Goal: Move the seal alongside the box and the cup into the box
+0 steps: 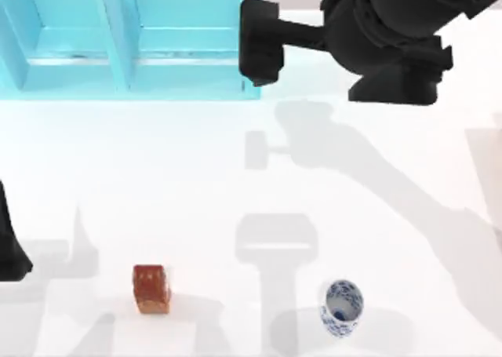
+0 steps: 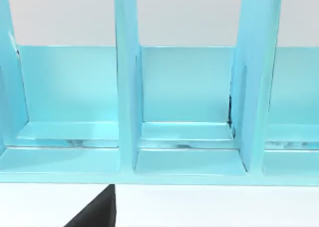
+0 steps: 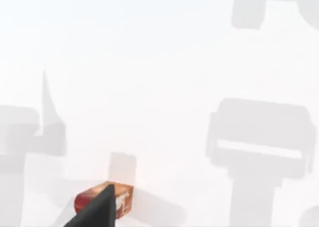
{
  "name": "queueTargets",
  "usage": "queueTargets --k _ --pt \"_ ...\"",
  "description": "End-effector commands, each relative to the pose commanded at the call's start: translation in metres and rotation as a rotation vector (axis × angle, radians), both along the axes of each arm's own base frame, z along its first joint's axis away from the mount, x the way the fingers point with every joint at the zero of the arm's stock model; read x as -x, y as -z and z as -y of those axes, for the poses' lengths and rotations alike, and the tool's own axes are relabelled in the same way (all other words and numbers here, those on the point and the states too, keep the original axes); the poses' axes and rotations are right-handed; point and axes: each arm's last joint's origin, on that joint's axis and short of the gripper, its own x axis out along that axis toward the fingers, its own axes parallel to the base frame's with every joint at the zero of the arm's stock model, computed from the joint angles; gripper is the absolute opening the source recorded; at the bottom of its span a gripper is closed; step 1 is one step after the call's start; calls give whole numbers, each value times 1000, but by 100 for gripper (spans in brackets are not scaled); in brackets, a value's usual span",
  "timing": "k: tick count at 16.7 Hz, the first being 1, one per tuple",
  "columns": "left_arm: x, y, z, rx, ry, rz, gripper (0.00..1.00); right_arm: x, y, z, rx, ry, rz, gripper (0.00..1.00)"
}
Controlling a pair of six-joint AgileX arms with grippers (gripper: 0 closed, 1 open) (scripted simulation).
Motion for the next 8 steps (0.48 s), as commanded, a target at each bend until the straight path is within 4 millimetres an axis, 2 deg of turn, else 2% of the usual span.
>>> queueTargets --k 4,6,8 --pt "0 0 0 0 0 0 100 -11 39 -92 111 7 -192 100" --pt "0 0 0 0 0 0 100 -7 65 -129 170 17 -260 100" --pt "0 0 0 0 0 0 100 2 91 -158 223 27 -309 100"
